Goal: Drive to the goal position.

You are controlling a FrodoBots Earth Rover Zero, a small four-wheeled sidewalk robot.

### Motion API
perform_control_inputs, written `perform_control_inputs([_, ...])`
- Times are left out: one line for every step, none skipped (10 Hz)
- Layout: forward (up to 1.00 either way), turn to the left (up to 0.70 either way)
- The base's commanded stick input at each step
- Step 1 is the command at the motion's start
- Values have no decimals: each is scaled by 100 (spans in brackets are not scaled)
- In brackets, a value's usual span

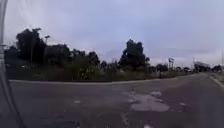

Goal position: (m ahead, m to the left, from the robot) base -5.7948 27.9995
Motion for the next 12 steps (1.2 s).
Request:
perform_control_inputs([0, 70])
perform_control_inputs([0, 70])
perform_control_inputs([0, 70])
perform_control_inputs([0, 70])
perform_control_inputs([0, 70])
perform_control_inputs([0, 70])
perform_control_inputs([0, 70])
perform_control_inputs([0, 70])
perform_control_inputs([0, 70])
perform_control_inputs([0, 70])
perform_control_inputs([0, 70])
perform_control_inputs([0, 70])
